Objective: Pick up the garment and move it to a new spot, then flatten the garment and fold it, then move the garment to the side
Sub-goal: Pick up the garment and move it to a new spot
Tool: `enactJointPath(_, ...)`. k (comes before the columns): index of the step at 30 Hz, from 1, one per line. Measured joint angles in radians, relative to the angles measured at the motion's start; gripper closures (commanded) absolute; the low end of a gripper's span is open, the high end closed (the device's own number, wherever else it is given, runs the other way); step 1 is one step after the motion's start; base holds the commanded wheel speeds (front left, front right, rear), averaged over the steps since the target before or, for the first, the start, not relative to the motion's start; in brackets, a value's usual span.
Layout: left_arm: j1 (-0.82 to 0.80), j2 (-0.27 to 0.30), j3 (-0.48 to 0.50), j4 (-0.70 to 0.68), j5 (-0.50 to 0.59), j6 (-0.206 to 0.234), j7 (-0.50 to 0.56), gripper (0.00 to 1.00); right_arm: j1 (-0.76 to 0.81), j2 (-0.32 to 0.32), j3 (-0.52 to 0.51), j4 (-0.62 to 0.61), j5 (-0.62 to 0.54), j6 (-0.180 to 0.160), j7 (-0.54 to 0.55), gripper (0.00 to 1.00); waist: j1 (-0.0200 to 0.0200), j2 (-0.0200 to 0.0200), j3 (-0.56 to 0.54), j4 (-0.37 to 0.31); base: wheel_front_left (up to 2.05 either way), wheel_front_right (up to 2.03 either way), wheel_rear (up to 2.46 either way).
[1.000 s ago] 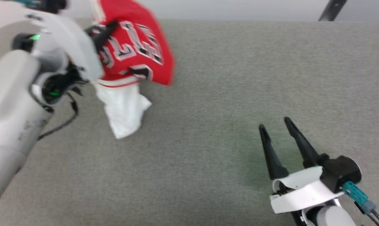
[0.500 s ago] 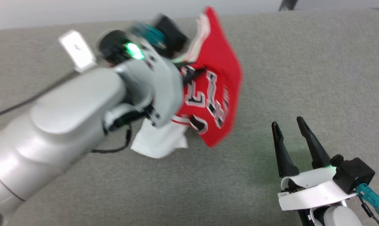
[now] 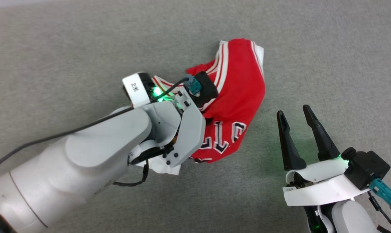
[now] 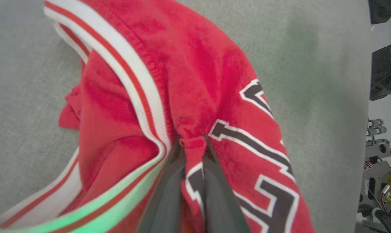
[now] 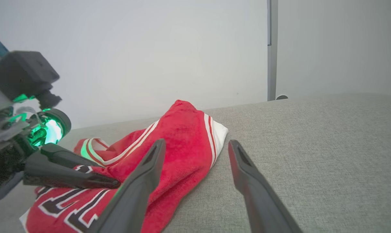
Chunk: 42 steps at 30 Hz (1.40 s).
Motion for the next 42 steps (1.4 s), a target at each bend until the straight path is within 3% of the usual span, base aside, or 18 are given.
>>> enactJointPath(10,0.018,-0.010,0.010,0.078,0.034,-0.002,0.070,1.00,-0.014,0.000,0.021,-0.018,0.032,0.000,0.000,0.00,0.0000,-0.0001,0.045,-0.060,0.00,0.00,0.00)
enactJointPath(11,0.018,-0.009,0.011,0.079,0.033,-0.002,0.071,0.95,-0.014,0.000,0.020,-0.018,0.033,0.000,0.000,0.00,0.0000,0.0000,0.048,-0.065,0.00,0.00,0.00)
enactJointPath(12,0.018,-0.009,0.012,0.081,0.032,-0.002,0.068,0.62,-0.014,0.000,0.018,-0.018,0.033,0.000,0.000,0.00,0.0000,0.0000,0.050,-0.068,0.00,0.00,0.00)
enactJointPath(13,0.018,-0.010,0.011,0.083,0.031,-0.002,0.058,0.01,-0.013,0.000,0.014,-0.017,0.033,0.000,0.000,0.00,0.0000,0.0000,0.050,-0.069,0.00,0.00,0.00)
enactJointPath(21,0.002,-0.044,0.000,0.139,-0.083,-0.001,-0.109,0.00,0.004,0.000,-0.010,0.021,-0.002,0.000,0.000,0.00,0.0000,0.0000,0.017,-0.039,0.00,0.00,0.00)
enactJointPath(31,0.062,0.027,0.003,0.165,-0.271,0.000,-0.393,0.00,0.064,0.001,-0.065,0.083,-0.074,0.000,0.000,0.00,0.0000,0.0000,-0.098,0.033,0.00,0.00,0.00)
enactJointPath(42,0.345,0.099,0.049,0.209,-0.451,0.000,-0.676,0.00,0.177,0.001,-0.188,0.086,-0.104,0.000,0.031,0.00,0.0000,0.0000,-0.195,0.137,0.00,0.00,0.00)
